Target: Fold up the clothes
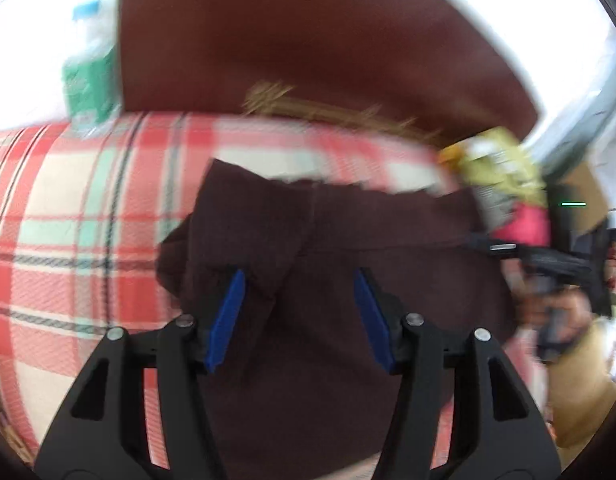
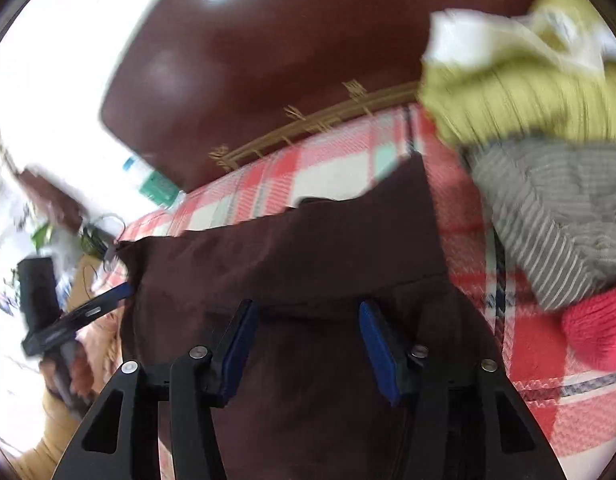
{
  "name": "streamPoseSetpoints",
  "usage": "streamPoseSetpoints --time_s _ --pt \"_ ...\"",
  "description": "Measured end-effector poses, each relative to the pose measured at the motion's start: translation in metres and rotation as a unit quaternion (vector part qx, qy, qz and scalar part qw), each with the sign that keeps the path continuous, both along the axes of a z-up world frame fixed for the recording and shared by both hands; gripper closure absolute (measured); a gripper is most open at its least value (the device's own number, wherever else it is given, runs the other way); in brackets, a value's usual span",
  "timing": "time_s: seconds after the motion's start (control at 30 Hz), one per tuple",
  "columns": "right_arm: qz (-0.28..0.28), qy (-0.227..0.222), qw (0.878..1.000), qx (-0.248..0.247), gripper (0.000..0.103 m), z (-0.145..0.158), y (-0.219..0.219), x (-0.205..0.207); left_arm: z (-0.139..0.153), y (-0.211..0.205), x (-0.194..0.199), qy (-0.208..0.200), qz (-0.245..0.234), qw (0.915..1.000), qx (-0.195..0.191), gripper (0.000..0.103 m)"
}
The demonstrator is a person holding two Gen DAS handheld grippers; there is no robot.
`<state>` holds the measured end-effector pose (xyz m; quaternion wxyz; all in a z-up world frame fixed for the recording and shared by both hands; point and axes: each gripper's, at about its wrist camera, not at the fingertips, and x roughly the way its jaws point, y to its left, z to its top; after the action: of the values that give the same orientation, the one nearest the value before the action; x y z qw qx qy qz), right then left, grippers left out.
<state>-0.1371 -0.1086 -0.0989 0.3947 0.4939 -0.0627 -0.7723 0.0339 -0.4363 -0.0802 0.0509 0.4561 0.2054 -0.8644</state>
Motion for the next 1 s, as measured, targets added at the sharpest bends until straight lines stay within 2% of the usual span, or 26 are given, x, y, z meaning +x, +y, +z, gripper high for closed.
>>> streamPoseSetpoints --time_s 0.07,0.17,0.2,0.23,0.3,0.33,0.4,0.5,0.67,0.73,0.8,0.87,0.9,0.97,1.0 --pt "0.022 0.035 0.999 -0.006 0.041 0.014 -0.006 0.013 -0.014 -0.015 -0.003 -0.013 0.020 0.9995 0.018 0.044" --pt "0.043 0.070 0.997 0.014 0.033 0.016 -0.016 0.021 -0.015 -0.032 0.002 0.002 0.049 0.9968 0.064 0.044" --pt "0.041 0.068 0.996 0.030 0.033 0.011 -0.020 0.019 -0.012 -0.034 0.006 0.006 0.062 0.9958 0.067 0.044" --pt "0.031 0.047 0.998 0.042 0.033 0.001 -0.021 0.012 -0.007 -0.036 0.011 0.010 0.079 0.9947 0.064 0.044" --pt "0.008 -0.007 0.999 0.033 0.034 -0.015 -0.011 -0.001 0.010 -0.031 0.028 0.038 0.088 0.9941 0.051 0.044" --pt "-0.002 -0.013 1.000 0.010 0.034 -0.013 -0.002 0.000 0.019 -0.028 0.036 0.054 0.090 0.9935 0.045 0.044" --pt "-0.006 -0.001 0.999 -0.032 0.033 0.002 0.019 0.011 0.036 -0.010 0.053 0.085 0.061 0.9943 0.022 0.044" --pt "-0.040 0.017 0.996 -0.078 0.022 0.017 0.066 0.035 0.047 0.033 0.065 0.099 -0.014 0.9949 -0.008 0.040" --pt "-0.131 -0.011 0.990 -0.041 0.020 -0.003 0.132 0.062 0.029 0.106 0.041 0.075 -0.107 0.9892 -0.066 0.040" --pt "-0.143 -0.016 0.989 -0.035 0.020 -0.009 0.136 0.065 0.017 0.125 0.024 0.074 -0.116 0.9871 -0.082 0.040" --pt "-0.147 -0.012 0.989 -0.034 0.019 -0.013 0.132 0.067 -0.001 0.128 0.005 0.042 -0.110 0.9907 -0.067 0.040" --pt "-0.145 0.002 0.989 -0.026 0.012 -0.015 0.119 0.064 -0.017 0.126 -0.009 0.017 -0.102 0.9935 -0.047 0.040" --pt "-0.145 0.008 0.989 -0.018 0.010 -0.017 0.112 0.062 -0.023 0.124 -0.012 0.014 -0.097 0.9945 -0.035 0.040" --pt "-0.146 0.021 0.989 -0.004 0.000 -0.020 0.097 0.060 -0.024 0.124 -0.011 0.015 -0.094 0.9951 -0.027 0.039" --pt "-0.139 0.030 0.990 -0.006 0.000 -0.019 0.090 0.060 -0.024 0.124 -0.011 0.014 -0.094 0.9952 -0.026 0.039"
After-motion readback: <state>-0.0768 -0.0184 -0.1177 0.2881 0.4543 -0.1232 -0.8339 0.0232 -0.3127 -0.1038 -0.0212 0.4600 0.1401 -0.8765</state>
